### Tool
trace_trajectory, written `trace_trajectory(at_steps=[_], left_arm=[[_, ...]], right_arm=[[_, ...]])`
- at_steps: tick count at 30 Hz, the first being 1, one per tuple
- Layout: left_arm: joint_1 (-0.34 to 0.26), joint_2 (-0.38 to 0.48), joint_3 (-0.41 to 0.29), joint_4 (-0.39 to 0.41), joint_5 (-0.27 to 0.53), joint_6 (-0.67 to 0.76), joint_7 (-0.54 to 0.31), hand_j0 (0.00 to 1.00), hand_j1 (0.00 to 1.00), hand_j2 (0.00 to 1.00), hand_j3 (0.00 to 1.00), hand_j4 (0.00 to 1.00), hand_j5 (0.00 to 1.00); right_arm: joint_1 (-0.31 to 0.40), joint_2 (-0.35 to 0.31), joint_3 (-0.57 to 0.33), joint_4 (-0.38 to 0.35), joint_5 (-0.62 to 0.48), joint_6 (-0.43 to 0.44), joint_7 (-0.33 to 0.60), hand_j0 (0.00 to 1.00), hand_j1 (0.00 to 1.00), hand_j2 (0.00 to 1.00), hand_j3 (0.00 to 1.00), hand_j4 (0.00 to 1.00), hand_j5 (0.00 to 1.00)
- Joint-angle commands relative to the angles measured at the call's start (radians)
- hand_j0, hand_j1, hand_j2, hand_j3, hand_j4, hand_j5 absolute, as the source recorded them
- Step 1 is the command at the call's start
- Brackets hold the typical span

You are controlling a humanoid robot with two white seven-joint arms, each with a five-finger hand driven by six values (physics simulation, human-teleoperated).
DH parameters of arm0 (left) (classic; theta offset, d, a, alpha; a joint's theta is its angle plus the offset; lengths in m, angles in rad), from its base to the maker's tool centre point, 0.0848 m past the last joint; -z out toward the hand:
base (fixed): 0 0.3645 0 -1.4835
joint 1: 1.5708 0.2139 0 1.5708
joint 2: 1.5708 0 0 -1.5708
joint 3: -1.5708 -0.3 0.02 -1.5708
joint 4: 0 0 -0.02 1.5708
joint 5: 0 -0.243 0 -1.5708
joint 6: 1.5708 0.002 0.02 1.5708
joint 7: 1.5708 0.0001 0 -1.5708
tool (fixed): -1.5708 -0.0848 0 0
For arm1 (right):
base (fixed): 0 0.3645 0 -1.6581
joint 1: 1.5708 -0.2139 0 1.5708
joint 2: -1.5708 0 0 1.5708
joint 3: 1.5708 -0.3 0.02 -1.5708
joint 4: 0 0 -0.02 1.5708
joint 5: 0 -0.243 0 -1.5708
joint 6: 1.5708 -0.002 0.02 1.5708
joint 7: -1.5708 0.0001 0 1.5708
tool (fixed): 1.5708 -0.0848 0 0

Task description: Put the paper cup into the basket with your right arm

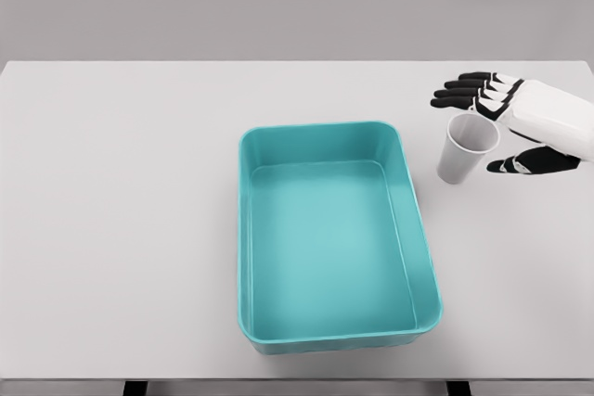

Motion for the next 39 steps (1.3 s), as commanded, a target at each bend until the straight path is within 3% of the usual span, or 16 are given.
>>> trace_trajectory(at_steps=[1, 3, 5, 7, 9, 11, 13, 16, 18, 21, 25, 28, 39], left_arm=[[0.0, 0.0, 0.001, 0.0, 0.0, 0.0, 0.0, 1.0, 1.0, 1.0, 1.0, 1.0, 1.0], [0.0, 0.0, 0.0, 0.0, 0.0, 0.0, 0.0, 1.0, 1.0, 1.0, 1.0, 1.0, 1.0], [0.0, 0.0, 0.001, 0.0, 0.0, 0.0, 0.0, 1.0, 1.0, 1.0, 1.0, 1.0, 1.0], [0.0, 0.0, 0.0, 0.0, 0.0, 0.0, 0.0, 1.0, 1.0, 1.0, 1.0, 1.0, 1.0], [0.0, 0.0, 0.0, 0.0, 0.0, 0.0, 0.0, 1.0, 1.0, 1.0, 1.0, 1.0, 1.0], [0.0, 0.0, 0.0, 0.0, 0.0, 0.0, 0.0, 1.0, 1.0, 1.0, 1.0, 1.0, 1.0], [0.0, 0.0, 0.0, 0.0, 0.0, 0.0, 0.0, 1.0, 1.0, 1.0, 1.0, 1.0, 1.0], [0.0, 0.0, 0.0, 0.0, 0.0, 0.0, 0.0, 1.0, 1.0, 1.0, 1.0, 1.0, 1.0], [0.0, 0.0, 0.0, 0.0, 0.0, 0.0, 0.0, 1.0, 1.0, 1.0, 1.0, 1.0, 1.0], [0.0, 0.0, 0.0, 0.0, 0.0, 0.0, 0.0, 1.0, 1.0, 1.0, 1.0, 1.0, 1.0], [0.0, 0.0, 0.0, 0.0, 0.0, 0.0, 0.0, 1.0, 1.0, 1.0, 1.0, 1.0, 1.0], [0.0, 0.0, 0.0, 0.0, 0.0, 0.0, 0.0, 1.0, 1.0, 1.0, 1.0, 1.0, 1.0], [0.0, 0.0, 0.001, 0.0, 0.0, 0.0, 0.0, 1.0, 1.0, 1.0, 1.0, 1.0, 1.0]], right_arm=[[0.002, -0.002, 0.0, 0.0, -0.008, 0.002, -0.001, 1.0, 1.0, 1.0, 1.0, 1.0, 1.0], [0.005, 0.001, -0.006, 0.0, -0.011, 0.002, 0.003, 1.0, 1.0, 1.0, 1.0, 1.0, 1.0], [0.006, 0.048, -0.021, 0.001, -0.007, 0.002, 0.007, 1.0, 1.0, 1.0, 1.0, 1.0, 1.0], [0.011, 0.051, -0.093, 0.003, -0.008, 0.002, 0.01, 1.0, 1.0, 1.0, 1.0, 1.0, 1.0], [0.011, 0.071, -0.119, 0.006, -0.022, 0.002, 0.093, 1.0, 1.0, 1.0, 1.0, 1.0, 1.0], [0.012, 0.151, -0.178, 0.006, -0.023, 0.002, 0.219, 1.0, 1.0, 1.0, 1.0, 1.0, 1.0], [0.012, 0.182, -0.187, 0.006, -0.088, 0.081, 0.222, 1.0, 1.0, 1.0, 1.0, 1.0, 1.0], [0.034, 0.173, -0.179, 0.006, -0.29, 0.197, 0.222, 1.0, 1.0, 1.0, 1.0, 1.0, 1.0], [0.044, 0.18, -0.187, 0.006, -0.358, 0.288, 0.222, 1.0, 1.0, 1.0, 1.0, 1.0, 1.0], [0.04, 0.277, -0.234, 0.012, -0.358, 0.395, 0.222, 1.0, 1.0, 1.0, 1.0, 1.0, 1.0], [0.048, 0.366, -0.287, 0.029, -0.359, 0.447, 0.222, 1.0, 1.0, 1.0, 1.0, 1.0, 1.0], [0.045, 0.442, -0.346, 0.101, -0.361, 0.524, 0.222, 1.0, 1.0, 1.0, 1.0, 1.0, 1.0], [0.08, 0.489, -0.359, 0.244, -0.378, 0.523, 0.222, 1.0, 1.0, 1.0, 1.0, 1.0, 1.0]])
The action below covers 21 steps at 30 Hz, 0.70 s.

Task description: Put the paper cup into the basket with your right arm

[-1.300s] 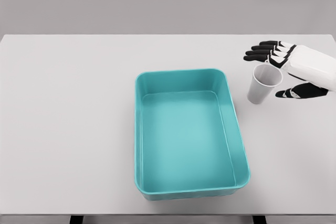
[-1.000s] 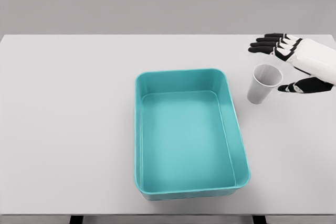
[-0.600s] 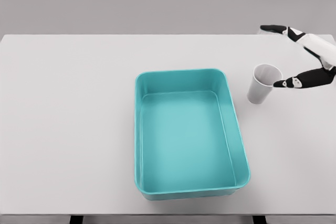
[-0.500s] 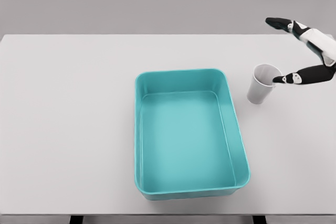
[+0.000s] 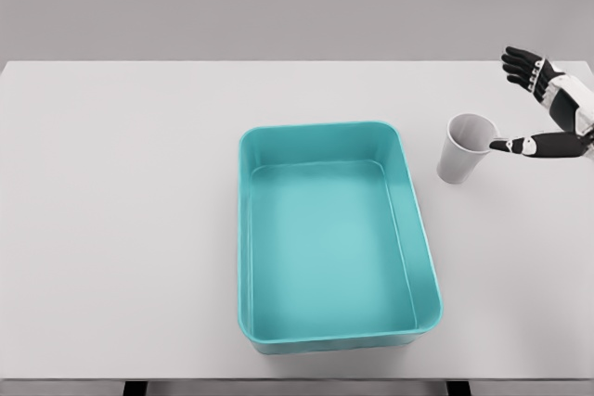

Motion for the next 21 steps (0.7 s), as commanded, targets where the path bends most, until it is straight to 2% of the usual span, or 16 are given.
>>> trace_trajectory(at_steps=[1, 2, 5, 8, 11, 12, 13, 17, 21], left_arm=[[0.0, 0.0, -0.001, 0.0, 0.0, 0.0, 0.0, 1.0, 1.0, 1.0, 1.0, 1.0, 1.0], [0.0, 0.0, 0.001, 0.0, 0.0, 0.0, 0.0, 1.0, 1.0, 1.0, 1.0, 1.0, 1.0], [0.0, 0.0, -0.001, 0.0, 0.0, 0.0, 0.0, 1.0, 1.0, 1.0, 1.0, 1.0, 1.0], [0.0, 0.0, -0.001, 0.0, 0.0, 0.001, 0.0, 1.0, 1.0, 1.0, 1.0, 1.0, 1.0], [0.0, 0.0, -0.001, 0.0, 0.0, 0.0, 0.0, 1.0, 1.0, 1.0, 1.0, 1.0, 1.0], [0.0, 0.0, -0.001, 0.0, 0.0, 0.0, 0.0, 1.0, 1.0, 1.0, 1.0, 1.0, 1.0], [0.0, 0.0, -0.001, 0.0, 0.0, 0.001, 0.0, 1.0, 1.0, 1.0, 1.0, 1.0, 1.0], [0.0, 0.0, -0.001, 0.0, 0.0, 0.0, 0.0, 1.0, 1.0, 1.0, 1.0, 1.0, 1.0], [0.0, 0.0, -0.001, 0.0, 0.0, 0.0, 0.0, 1.0, 1.0, 1.0, 1.0, 1.0, 1.0]], right_arm=[[0.003, 0.02, -0.018, 0.023, -0.016, -0.001, 0.0, 1.0, 1.0, 1.0, 1.0, 1.0, 1.0], [0.008, 0.035, -0.024, 0.037, -0.016, -0.004, 0.0, 1.0, 1.0, 1.0, 1.0, 1.0, 1.0], [0.011, 0.066, -0.026, 0.127, -0.019, -0.086, 0.0, 1.0, 1.0, 1.0, 1.0, 1.0, 1.0], [0.015, 0.08, -0.027, 0.164, -0.02, -0.121, 0.0, 1.0, 1.0, 1.0, 1.0, 1.0, 1.0], [0.023, 0.08, -0.027, 0.187, -0.062, -0.136, 0.0, 1.0, 1.0, 1.0, 1.0, 1.0, 1.0], [0.028, 0.08, -0.026, 0.221, -0.123, -0.156, 0.0, 1.0, 1.0, 1.0, 1.0, 1.0, 1.0], [0.028, 0.081, -0.026, 0.248, -0.135, -0.159, 0.0, 1.0, 1.0, 1.0, 1.0, 1.0, 1.0], [0.026, 0.118, -0.024, 0.316, -0.135, -0.193, 0.0, 1.0, 1.0, 1.0, 1.0, 1.0, 1.0], [0.023, 0.126, -0.021, 0.345, -0.134, -0.199, 0.0, 1.0, 1.0, 1.0, 1.0, 1.0, 1.0]])
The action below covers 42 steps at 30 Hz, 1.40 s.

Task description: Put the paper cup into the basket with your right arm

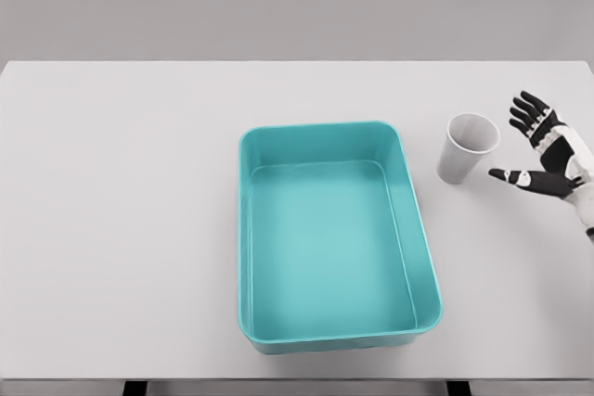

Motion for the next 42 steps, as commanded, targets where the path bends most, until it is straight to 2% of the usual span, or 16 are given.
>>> trace_trajectory(at_steps=[1, 6, 14, 19, 28, 31, 42], left_arm=[[0.0, 0.0, 0.001, 0.0, 0.0, 0.0, 0.0, 1.0, 1.0, 1.0, 1.0, 1.0, 1.0], [0.0, 0.0, 0.0, 0.0, 0.0, 0.0, 0.0, 1.0, 1.0, 1.0, 1.0, 1.0, 1.0], [0.0, 0.0, 0.0, 0.0, 0.0, 0.0, 0.0, 1.0, 1.0, 1.0, 1.0, 1.0, 1.0], [0.0, 0.0, 0.001, 0.0, 0.0, 0.0, 0.0, 1.0, 1.0, 1.0, 1.0, 1.0, 1.0], [0.0, 0.0, 0.0, 0.0, 0.0, 0.0, 0.0, 1.0, 1.0, 1.0, 1.0, 1.0, 1.0], [0.0, 0.0, 0.0, 0.0, 0.0, 0.0, 0.0, 1.0, 1.0, 1.0, 1.0, 1.0, 1.0], [0.0, 0.0, 0.0, 0.0, 0.0, 0.0, 0.0, 1.0, 1.0, 1.0, 1.0, 1.0, 1.0]], right_arm=[[0.0, 0.005, 0.004, 0.033, -0.009, -0.008, 0.0, 1.0, 1.0, 1.0, 1.0, 1.0, 1.0], [-0.008, 0.029, 0.007, 0.076, -0.009, -0.008, 0.0, 1.0, 1.0, 1.0, 1.0, 1.0, 1.0], [-0.015, 0.04, 0.009, 0.079, -0.007, -0.006, 0.0, 1.0, 1.0, 1.0, 1.0, 1.0, 1.0], [-0.061, 0.091, 0.009, 0.147, -0.001, -0.006, 0.0, 1.0, 1.0, 1.0, 1.0, 1.0, 1.0], [-0.061, 0.092, 0.013, 0.147, 0.005, -0.006, 0.0, 1.0, 1.0, 1.0, 1.0, 1.0, 1.0], [-0.061, 0.092, 0.058, 0.147, -0.004, -0.006, 0.0, 1.0, 1.0, 1.0, 1.0, 1.0, 1.0], [-0.064, 0.112, 0.059, 0.145, 0.004, -0.006, 0.0, 1.0, 1.0, 1.0, 1.0, 1.0, 1.0]])
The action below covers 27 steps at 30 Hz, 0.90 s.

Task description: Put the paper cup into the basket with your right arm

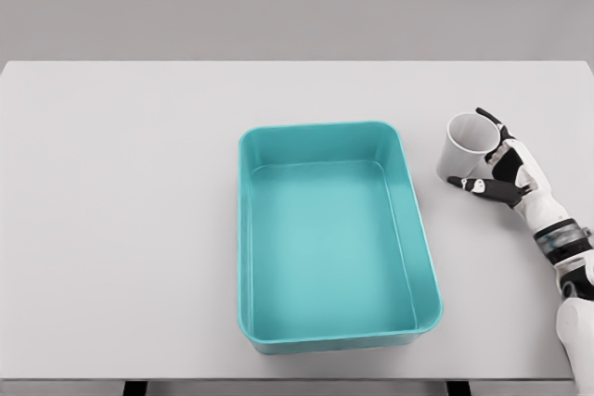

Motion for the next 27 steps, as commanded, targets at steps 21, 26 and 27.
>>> trace_trajectory(at_steps=[21, 26, 27], left_arm=[[0.0, 0.0, 0.001, 0.0, 0.0, 0.0, 0.0, 1.0, 1.0, 1.0, 1.0, 1.0, 1.0], [0.0, 0.0, 0.001, 0.0, 0.0, 0.001, 0.0, 1.0, 1.0, 1.0, 1.0, 1.0, 1.0], [0.0, 0.0, 0.0, 0.0, 0.002, 0.0, 0.0, 1.0, 1.0, 1.0, 1.0, 1.0, 1.0]], right_arm=[[-0.029, 0.016, 0.03, 0.017, 0.0, 0.005, 0.0, 0.98, 0.98, 0.98, 0.98, 0.98, 0.98], [-0.029, 0.016, 0.031, 0.017, 0.0, 0.005, 0.0, 0.92, 0.92, 0.92, 0.92, 0.92, 0.92], [-0.031, 0.016, 0.03, 0.017, 0.0, 0.006, 0.0, 0.88, 0.88, 0.88, 0.88, 0.88, 0.88]])
